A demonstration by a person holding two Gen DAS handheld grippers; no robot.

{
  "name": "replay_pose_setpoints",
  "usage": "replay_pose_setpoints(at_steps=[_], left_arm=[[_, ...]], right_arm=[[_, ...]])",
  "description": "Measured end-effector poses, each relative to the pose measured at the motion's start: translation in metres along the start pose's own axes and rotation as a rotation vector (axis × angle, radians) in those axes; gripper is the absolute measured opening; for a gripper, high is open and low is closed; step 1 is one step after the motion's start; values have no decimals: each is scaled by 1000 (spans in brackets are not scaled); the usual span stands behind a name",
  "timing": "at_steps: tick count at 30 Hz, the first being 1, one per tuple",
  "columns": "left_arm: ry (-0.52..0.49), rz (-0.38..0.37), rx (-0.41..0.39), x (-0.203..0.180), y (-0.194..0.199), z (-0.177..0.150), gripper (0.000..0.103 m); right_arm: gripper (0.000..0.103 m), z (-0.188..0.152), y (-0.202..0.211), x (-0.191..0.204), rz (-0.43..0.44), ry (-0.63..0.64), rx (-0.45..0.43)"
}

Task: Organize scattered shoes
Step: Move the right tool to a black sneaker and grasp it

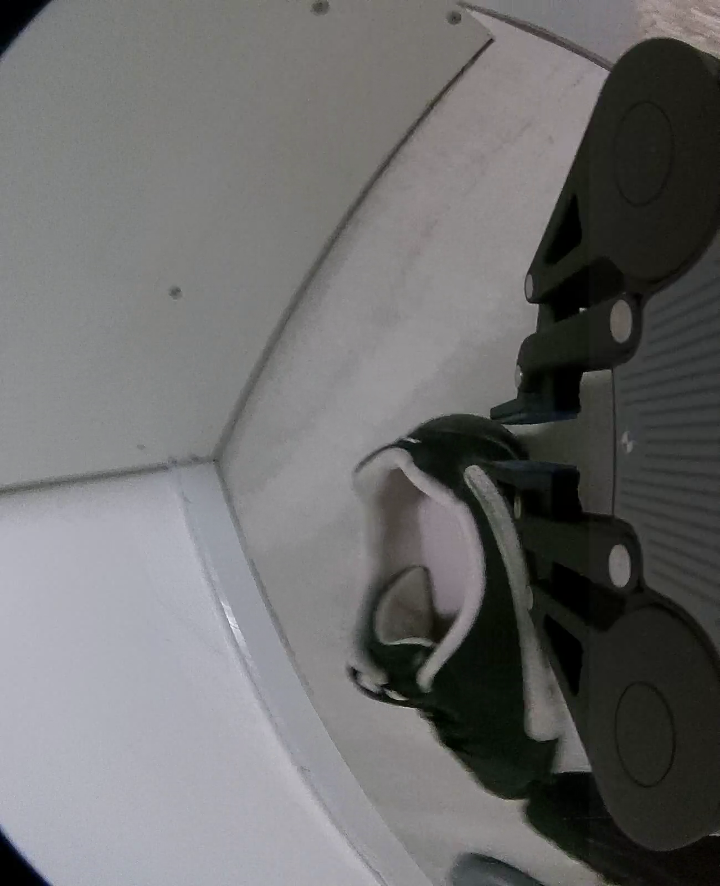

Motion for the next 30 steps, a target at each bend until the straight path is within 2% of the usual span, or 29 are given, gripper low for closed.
replay_pose_setpoints(at_steps=[1,2,5,6,7,9,10,11,13,15,17,18,19,20,21,22,24,26,28,30], left_arm=[[2,-3,-3,0,1,0,84],[22,-26,-24,2,5,4,84],[61,-38,-14,7,2,5,84],[69,-29,-8,9,1,5,84],[75,-21,-11,10,2,5,83],[86,-27,-21,12,5,6,83],[97,-63,-29,13,9,11,83],[96,-68,-33,13,10,13,83],[49,-36,-65,11,11,29,86],[3,-10,-83,9,10,39,95],[-109,26,-101,5,0,60,97],[-125,26,-97,5,-4,63,98],[-139,26,-92,6,-9,66,98],[-131,16,-81,12,-23,72,98],[-103,6,-72,15,-30,72,98],[-57,-5,-58,22,-39,70,98],[12,8,-40,32,-49,65,98],[16,37,-15,34,-55,61,98],[-15,49,-26,31,-53,60,98],[-25,39,-38,28,-50,59,98]], right_arm=[[43,-6,8,3,32,-15,-10],[44,-12,12,6,51,-19,-12],[42,-24,11,28,137,44,25],[35,-22,3,34,137,58,46],[19,-18,-8,37,114,69,67],[17,-10,-22,36,83,75,88],[17,-7,-25,34,80,63,94],[17,-4,-29,35,79,50,91],[17,7,-40,35,73,27,71],[20,16,-46,30,55,-5,31],[22,22,-49,23,12,-40,-13],[30,22,-45,20,-1,-74,-34],[45,20,-38,18,3,-121,-57],[55,14,-28,18,15,-165,-76],[80,8,-23,21,28,-179,-85],[90,4,-19,26,42,-183,-92],[90,-4,-17,45,88,-143,-91],[90,-6,-23,72,141,-43,-70],[90,-11,-28,99,116,71,-87],[90,-13,-32,116,83,131,-112]])
Point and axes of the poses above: each gripper's, at about its wrist camera, not at the fingertips, and y roughly against the way its jaws point, x to its left, z to its top, the point moved 5 cm from there along -y, roughly the way its jaws point, and after that the axes turned 10 degrees about x, right-handed, at the moved point
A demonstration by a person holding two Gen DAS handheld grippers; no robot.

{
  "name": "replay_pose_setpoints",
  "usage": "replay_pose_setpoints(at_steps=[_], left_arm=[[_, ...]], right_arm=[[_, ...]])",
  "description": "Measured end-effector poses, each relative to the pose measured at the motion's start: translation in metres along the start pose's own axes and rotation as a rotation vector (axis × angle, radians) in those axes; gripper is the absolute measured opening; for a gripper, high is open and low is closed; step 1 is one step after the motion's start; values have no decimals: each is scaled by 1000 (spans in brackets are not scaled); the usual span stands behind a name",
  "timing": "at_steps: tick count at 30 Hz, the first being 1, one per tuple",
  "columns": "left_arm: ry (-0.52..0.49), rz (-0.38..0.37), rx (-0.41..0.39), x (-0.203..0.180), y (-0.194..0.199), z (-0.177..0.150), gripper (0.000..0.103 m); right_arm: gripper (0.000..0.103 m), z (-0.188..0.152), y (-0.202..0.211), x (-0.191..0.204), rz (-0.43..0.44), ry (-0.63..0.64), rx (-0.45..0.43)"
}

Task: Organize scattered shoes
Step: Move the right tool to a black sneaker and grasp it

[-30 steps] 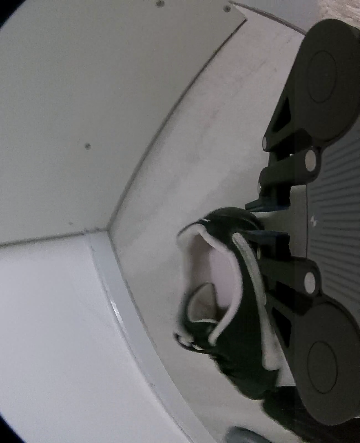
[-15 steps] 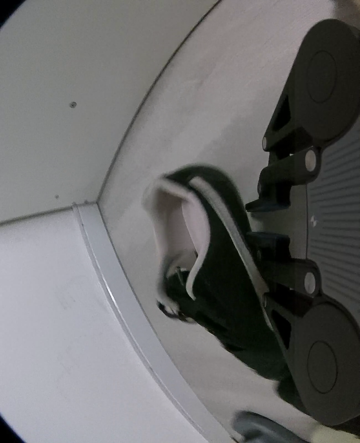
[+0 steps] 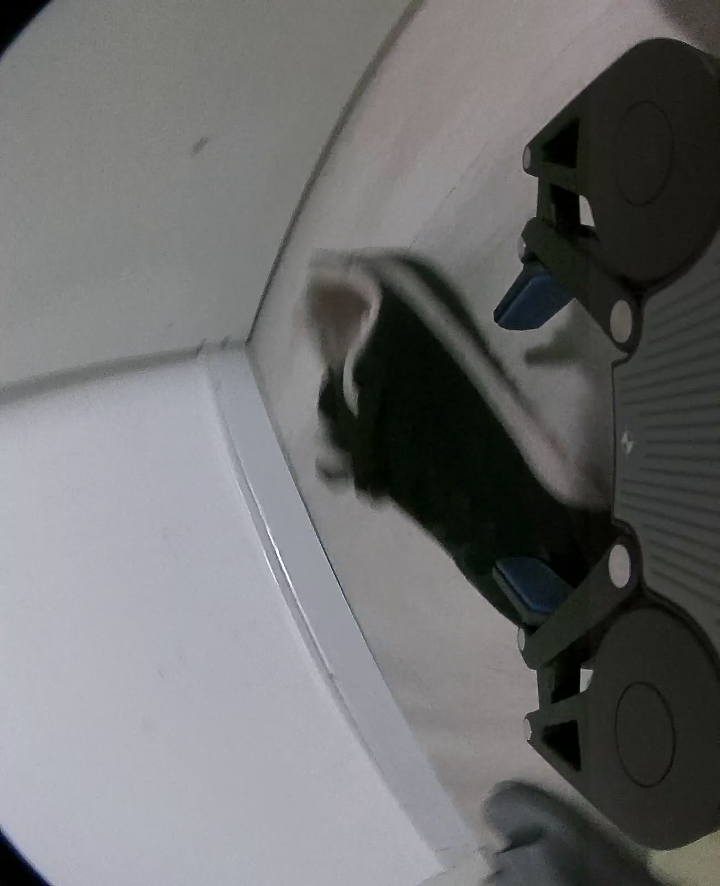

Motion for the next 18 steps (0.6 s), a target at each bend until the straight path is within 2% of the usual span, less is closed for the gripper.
replay_pose_setpoints(at_steps=[3,6,10,11,12,13,14,16,17,18], left_arm=[[-22,-41,3,-6,0,0,98],[-66,-25,3,-12,-1,-2,98],[-71,-34,-7,-14,2,-2,98],[-62,-39,-9,-12,1,-2,98],[-53,-43,-11,-11,0,-1,98],[-42,-47,-10,-10,0,0,98],[-31,-51,-9,-9,0,0,98],[-17,-55,-6,-8,0,0,98],[-13,-56,-3,-8,0,0,98],[-12,-51,3,-7,-1,0,98]], right_arm=[[90,4,-1,12,-58,107,-9],[90,5,3,14,-131,207,-13],[87,4,10,-6,-211,182,29],[84,1,13,-11,-232,171,38],[74,-2,16,-16,-276,177,48],[75,-3,19,-20,-321,185,57],[75,-5,22,-23,-328,179,56],[79,-4,32,-29,-213,71,21],[84,-4,35,-29,-172,25,12],[95,-1,35,-28,-120,-34,1]])
Point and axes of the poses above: each gripper's, at about its wrist camera, not at the fingertips, and y roughly against the way its jaws point, x to its left, z to its top, the point moved 5 cm from there along -y, roughly the way its jaws point, and after that the axes turned 10 degrees about x, right-handed, at the moved point
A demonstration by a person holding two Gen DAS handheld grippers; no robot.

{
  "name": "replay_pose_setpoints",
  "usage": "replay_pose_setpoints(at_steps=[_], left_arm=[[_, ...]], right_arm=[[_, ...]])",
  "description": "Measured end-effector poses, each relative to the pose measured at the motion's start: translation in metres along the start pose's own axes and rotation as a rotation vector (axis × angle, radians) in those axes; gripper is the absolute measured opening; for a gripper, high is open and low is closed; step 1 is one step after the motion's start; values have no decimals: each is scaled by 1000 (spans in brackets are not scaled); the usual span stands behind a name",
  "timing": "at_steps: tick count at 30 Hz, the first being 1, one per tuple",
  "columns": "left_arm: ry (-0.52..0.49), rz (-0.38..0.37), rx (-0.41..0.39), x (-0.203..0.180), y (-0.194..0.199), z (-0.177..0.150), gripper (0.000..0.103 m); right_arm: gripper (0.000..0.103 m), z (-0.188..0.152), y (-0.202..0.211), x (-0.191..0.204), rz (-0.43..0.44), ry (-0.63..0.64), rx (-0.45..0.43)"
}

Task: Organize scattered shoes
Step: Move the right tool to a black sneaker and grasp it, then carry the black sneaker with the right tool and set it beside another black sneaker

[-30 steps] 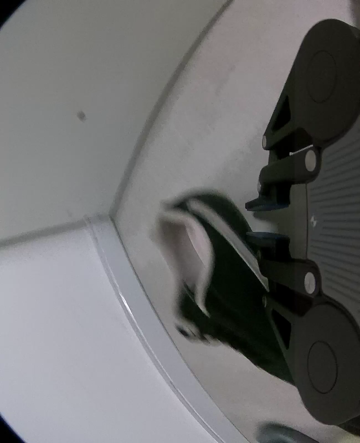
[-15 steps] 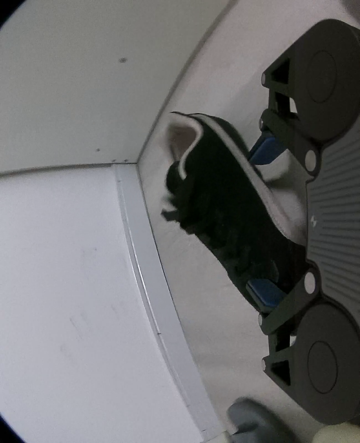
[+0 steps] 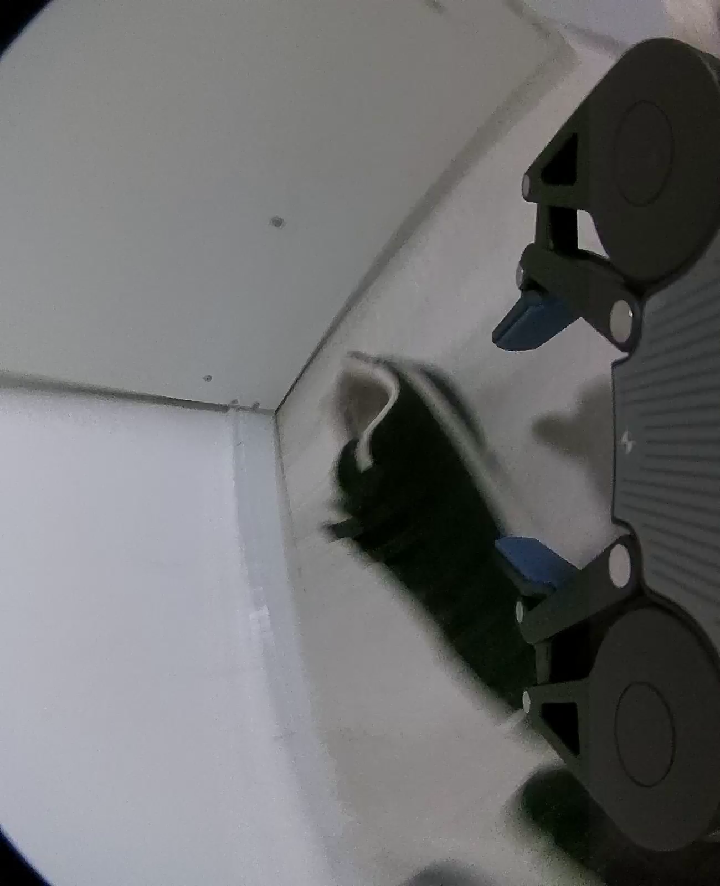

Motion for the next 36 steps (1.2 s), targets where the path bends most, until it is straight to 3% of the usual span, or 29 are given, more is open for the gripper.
replay_pose_setpoints(at_steps=[2,5,7,11,16,19,22,25,29,36], left_arm=[[-8,18,10,0,-3,-1,98],[-40,53,-30,-3,-1,-2,100],[-47,52,-31,-5,-2,-2,101],[-50,55,-24,-5,-5,-3,101],[-31,56,-42,-3,-1,-1,101],[-18,58,-57,-1,2,1,101],[-10,59,-65,1,3,2,101],[-6,63,-54,2,1,1,101],[-2,68,-42,3,-3,1,101],[-21,50,-30,-1,-5,-1,101]], right_arm=[[97,2,-6,5,63,-59,2],[98,10,-38,35,105,-14,77],[98,4,-47,45,37,62,97],[98,1,-43,40,17,108,106],[99,-2,-28,13,-129,142,125],[100,-2,-13,-3,-174,124,104],[102,-2,1,-9,-109,84,21],[103,9,-15,-2,-28,127,11],[103,18,-44,1,-68,196,44],[95,14,-41,-7,13,348,54]])
Point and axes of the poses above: each gripper's, at about its wrist camera, not at the fingertips, and y roughly against the way its jaws point, x to its left, z to its top, the point moved 5 cm from there along -y, roughly the way its jaws point, and after that the axes turned 10 degrees about x, right-handed, at the moved point
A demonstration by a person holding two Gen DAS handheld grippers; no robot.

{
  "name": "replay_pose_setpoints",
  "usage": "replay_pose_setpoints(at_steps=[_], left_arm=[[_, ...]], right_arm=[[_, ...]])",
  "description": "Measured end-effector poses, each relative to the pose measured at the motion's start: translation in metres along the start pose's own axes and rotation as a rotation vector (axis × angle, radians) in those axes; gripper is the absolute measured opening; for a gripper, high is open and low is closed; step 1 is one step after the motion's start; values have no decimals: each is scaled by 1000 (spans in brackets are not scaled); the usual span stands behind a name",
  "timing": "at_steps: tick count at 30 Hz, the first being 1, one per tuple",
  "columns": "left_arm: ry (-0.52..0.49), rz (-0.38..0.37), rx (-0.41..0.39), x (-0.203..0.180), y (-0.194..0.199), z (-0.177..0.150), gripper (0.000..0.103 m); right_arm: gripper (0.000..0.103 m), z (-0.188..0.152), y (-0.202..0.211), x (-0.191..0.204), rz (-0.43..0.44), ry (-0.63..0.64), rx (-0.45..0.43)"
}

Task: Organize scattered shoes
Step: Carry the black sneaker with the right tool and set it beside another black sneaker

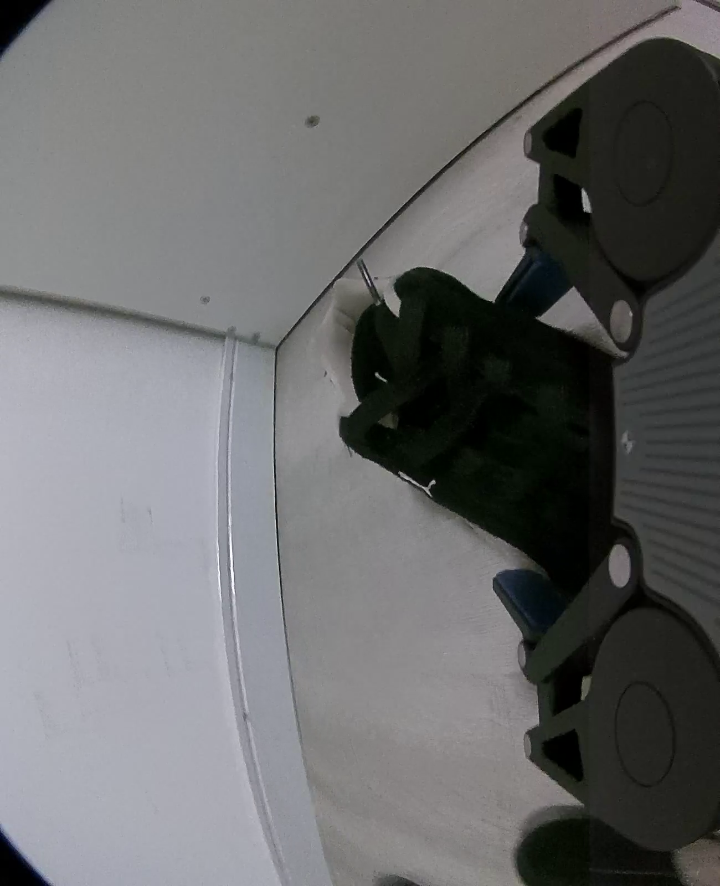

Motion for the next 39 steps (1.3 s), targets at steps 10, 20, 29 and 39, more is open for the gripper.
replay_pose_setpoints(at_steps=[10,20,29,39], left_arm=[[24,21,-36,5,13,0,101],[-10,94,-167,7,63,5,103],[59,84,-196,19,79,9,103],[28,80,-179,17,72,7,103]], right_arm=[[97,-53,52,28,198,223,100],[103,-89,135,25,352,-24,11],[103,-140,184,107,335,283,16],[103,-135,177,159,131,645,-166]])
Point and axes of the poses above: each gripper's, at about its wrist camera, not at the fingertips, and y roughly against the way its jaws point, x to its left, z to its top, the point moved 5 cm from there along -y, roughly the way its jaws point, and after that the axes turned 10 degrees about x, right-handed, at the moved point
